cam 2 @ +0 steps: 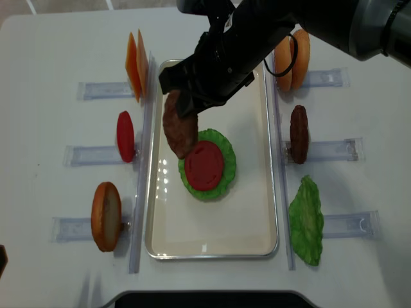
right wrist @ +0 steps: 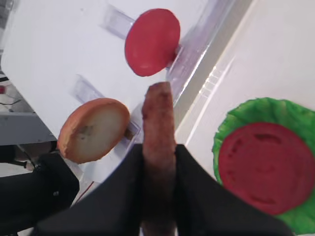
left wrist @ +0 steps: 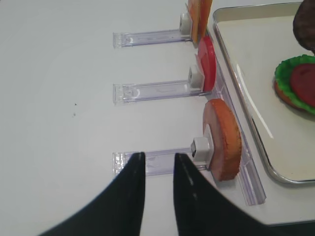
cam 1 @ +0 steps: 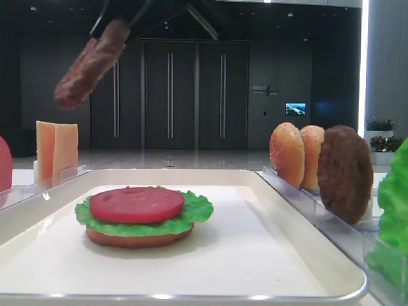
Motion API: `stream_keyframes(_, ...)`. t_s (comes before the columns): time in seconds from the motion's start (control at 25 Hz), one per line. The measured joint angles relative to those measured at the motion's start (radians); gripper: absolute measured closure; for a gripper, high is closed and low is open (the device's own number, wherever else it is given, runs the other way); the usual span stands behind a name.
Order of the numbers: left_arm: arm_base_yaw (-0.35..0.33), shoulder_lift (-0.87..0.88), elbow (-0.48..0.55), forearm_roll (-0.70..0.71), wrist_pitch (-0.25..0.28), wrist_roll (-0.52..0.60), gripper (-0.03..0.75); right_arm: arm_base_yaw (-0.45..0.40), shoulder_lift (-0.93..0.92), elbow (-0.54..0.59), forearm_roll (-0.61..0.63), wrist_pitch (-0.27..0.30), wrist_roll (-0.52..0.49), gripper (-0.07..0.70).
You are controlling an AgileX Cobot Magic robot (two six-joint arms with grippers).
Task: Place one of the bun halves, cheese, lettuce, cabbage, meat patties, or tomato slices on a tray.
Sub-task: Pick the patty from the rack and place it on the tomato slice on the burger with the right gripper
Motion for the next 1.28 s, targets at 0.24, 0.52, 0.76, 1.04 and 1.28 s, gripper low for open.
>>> stream_keyframes(0.24,0.000,0.000,0.000,0.000,0.000,0.000,0.565,-0.001,0.014,0.093,0.154,-0.078,-0.149,0.513)
stream_keyframes(0.52,0.000,0.000,0.000,0.000,0.000,0.000,0.565,-0.024,0.023,0.249,0.296,-0.156,-0.335,0.513)
stream_keyframes(0.76,0.000,0.000,0.000,0.000,0.000,0.000,0.565,-0.030,0.023,0.258,0.290,-0.194,-0.363,0.513)
stream_keyframes(1.04,0.000,0.000,0.000,0.000,0.000,0.000,0.565,-0.030,0.023,0.318,0.288,-0.236,-0.383,0.513)
stream_keyframes(1.28,0.000,0.000,0.000,0.000,0.000,0.000,0.565,-0.046,0.023,0.330,0.290,-0.243,-0.388,0.517)
